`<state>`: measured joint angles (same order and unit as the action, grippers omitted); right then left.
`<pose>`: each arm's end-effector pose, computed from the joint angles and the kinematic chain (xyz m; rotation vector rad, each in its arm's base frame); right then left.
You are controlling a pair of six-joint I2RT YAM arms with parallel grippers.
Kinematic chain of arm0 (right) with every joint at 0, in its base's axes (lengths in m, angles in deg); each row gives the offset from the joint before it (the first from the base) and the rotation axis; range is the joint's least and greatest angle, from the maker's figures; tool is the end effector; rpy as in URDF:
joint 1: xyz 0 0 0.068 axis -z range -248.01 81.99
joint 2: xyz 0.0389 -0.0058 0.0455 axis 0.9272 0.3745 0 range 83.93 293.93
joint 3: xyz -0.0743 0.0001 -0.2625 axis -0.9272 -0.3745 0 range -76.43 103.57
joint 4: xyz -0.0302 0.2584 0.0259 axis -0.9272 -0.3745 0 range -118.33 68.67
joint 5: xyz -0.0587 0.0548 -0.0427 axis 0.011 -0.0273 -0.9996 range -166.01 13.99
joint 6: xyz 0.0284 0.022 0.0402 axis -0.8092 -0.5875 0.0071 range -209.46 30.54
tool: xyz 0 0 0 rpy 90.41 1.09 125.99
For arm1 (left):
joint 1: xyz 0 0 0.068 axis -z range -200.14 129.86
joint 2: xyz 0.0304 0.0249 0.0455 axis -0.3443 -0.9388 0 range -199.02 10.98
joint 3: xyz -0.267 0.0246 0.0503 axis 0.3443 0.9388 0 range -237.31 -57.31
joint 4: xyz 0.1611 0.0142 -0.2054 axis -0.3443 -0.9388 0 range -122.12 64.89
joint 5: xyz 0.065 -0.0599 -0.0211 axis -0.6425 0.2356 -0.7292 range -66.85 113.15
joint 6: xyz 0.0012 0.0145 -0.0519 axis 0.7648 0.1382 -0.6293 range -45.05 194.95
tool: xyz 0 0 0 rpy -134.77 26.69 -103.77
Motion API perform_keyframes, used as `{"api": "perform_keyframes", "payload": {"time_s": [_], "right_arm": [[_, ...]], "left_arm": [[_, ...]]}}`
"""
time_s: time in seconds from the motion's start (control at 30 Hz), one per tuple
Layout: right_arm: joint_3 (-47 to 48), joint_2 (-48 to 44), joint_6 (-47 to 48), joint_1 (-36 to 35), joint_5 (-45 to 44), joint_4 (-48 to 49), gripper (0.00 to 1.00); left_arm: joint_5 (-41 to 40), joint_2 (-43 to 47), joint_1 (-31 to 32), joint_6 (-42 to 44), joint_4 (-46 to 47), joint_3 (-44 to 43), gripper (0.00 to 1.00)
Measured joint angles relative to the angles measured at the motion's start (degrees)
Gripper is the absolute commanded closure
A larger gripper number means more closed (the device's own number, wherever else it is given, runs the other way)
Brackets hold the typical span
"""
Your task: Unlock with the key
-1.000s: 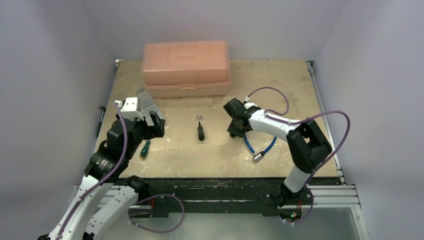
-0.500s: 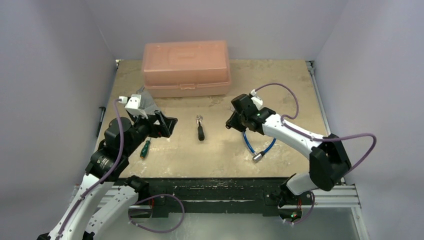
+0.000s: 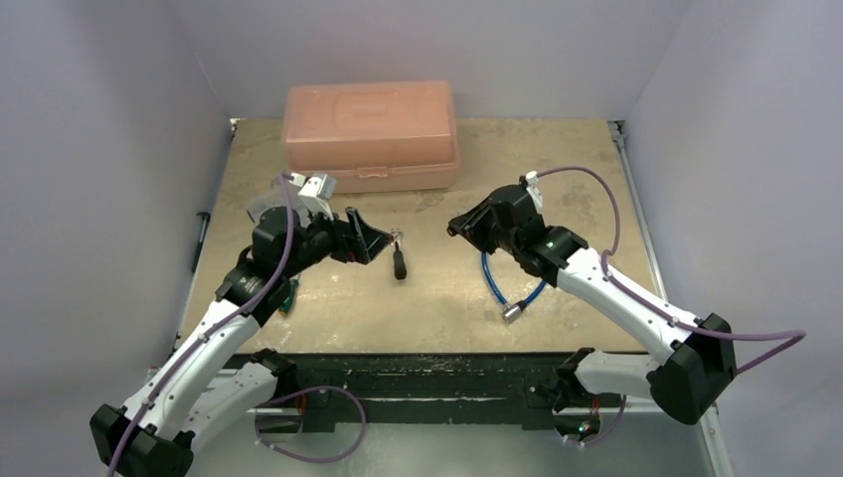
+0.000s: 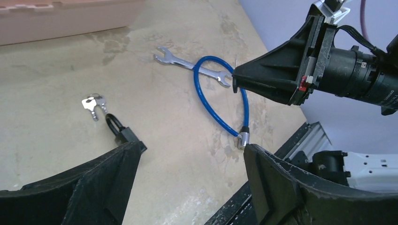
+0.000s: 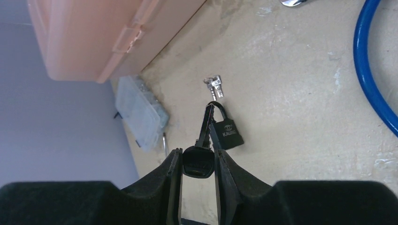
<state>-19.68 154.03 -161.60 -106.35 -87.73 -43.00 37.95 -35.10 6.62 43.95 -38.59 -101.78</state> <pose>0.2175 0.1627 0.3010 0.7867 2.1661 0.8490 0.1638 -0.0928 0.3285 0.1200 1.9275 -0.9296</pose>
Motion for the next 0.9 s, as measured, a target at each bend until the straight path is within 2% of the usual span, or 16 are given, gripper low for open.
{"api": "perform_keyframes", "payload": {"time_s": [0.4, 0.7, 0.9], "right_arm": [[-4.98, -5.92, -7.50, 0.00, 3.02, 3.56, 0.85], [-5.03, -7.85, -11.65, 0.00, 4.07, 5.05, 0.85], [-5.31, -9.16, -13.00, 0.00, 5.31, 5.70, 0.85]], "left_arm": [[6.12, -8.85, 3.93, -5.42, 17.86, 2.43, 0.20], [1.42, -17.88, 14.10, -5.62, 24.57, 2.12, 0.26], [-1.77, -21.31, 15.39, -5.31, 27.26, 1.11, 0.34]]}}
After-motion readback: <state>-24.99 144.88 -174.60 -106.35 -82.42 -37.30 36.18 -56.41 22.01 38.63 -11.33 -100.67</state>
